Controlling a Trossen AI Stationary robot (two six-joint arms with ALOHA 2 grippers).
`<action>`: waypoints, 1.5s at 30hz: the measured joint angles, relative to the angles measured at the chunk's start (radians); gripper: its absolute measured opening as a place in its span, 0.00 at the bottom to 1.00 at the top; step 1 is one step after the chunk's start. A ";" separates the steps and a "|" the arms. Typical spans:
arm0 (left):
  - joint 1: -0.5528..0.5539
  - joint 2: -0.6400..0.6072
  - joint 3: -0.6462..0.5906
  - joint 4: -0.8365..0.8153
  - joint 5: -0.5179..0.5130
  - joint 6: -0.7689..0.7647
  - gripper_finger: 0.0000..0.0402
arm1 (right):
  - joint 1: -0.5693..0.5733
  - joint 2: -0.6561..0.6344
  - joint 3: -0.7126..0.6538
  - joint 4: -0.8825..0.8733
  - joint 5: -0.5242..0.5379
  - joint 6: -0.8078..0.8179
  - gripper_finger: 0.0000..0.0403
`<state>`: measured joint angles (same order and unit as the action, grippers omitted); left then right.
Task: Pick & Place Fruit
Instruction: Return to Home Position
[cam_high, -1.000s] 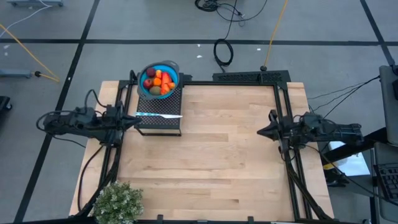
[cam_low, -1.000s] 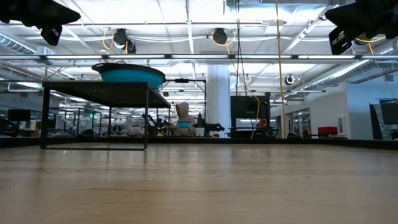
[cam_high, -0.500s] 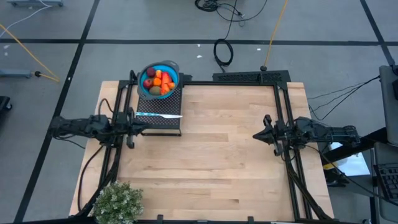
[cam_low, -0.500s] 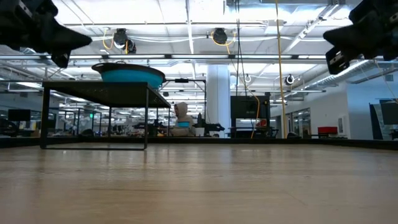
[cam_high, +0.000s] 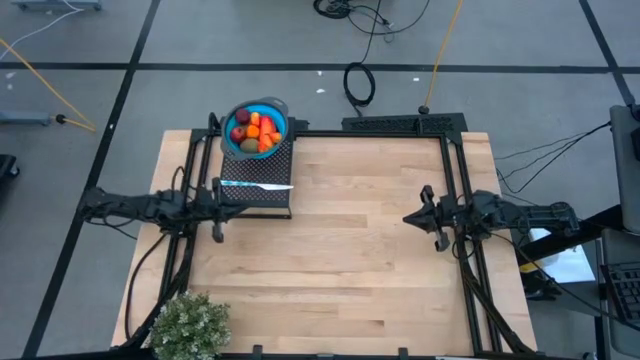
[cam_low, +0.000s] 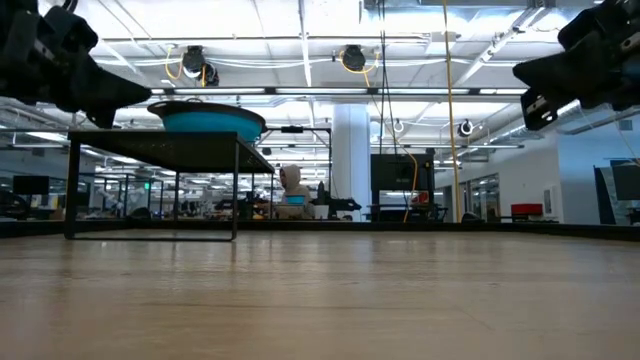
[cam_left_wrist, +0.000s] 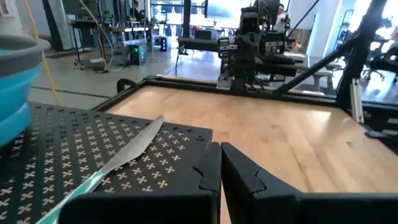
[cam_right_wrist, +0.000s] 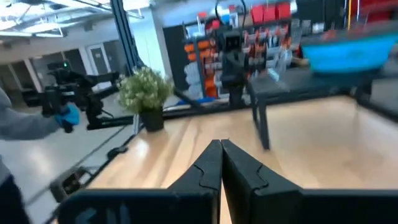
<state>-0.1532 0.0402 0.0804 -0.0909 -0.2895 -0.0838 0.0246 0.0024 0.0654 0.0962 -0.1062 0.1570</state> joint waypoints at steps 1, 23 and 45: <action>0.000 0.000 -0.005 0.000 0.000 0.004 0.02 | 0.000 0.001 0.000 -0.014 -0.002 0.033 0.00; 0.001 0.000 -0.023 0.014 0.049 0.043 0.04 | 0.001 0.003 0.024 -0.096 0.002 -0.068 0.00; 0.001 0.000 -0.023 0.014 0.049 0.028 0.05 | 0.000 0.003 0.021 -0.039 -0.001 -0.065 0.00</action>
<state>-0.1520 0.0406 0.0574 -0.0772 -0.2409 -0.0563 0.0251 0.0051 0.0868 0.0570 -0.1070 0.0917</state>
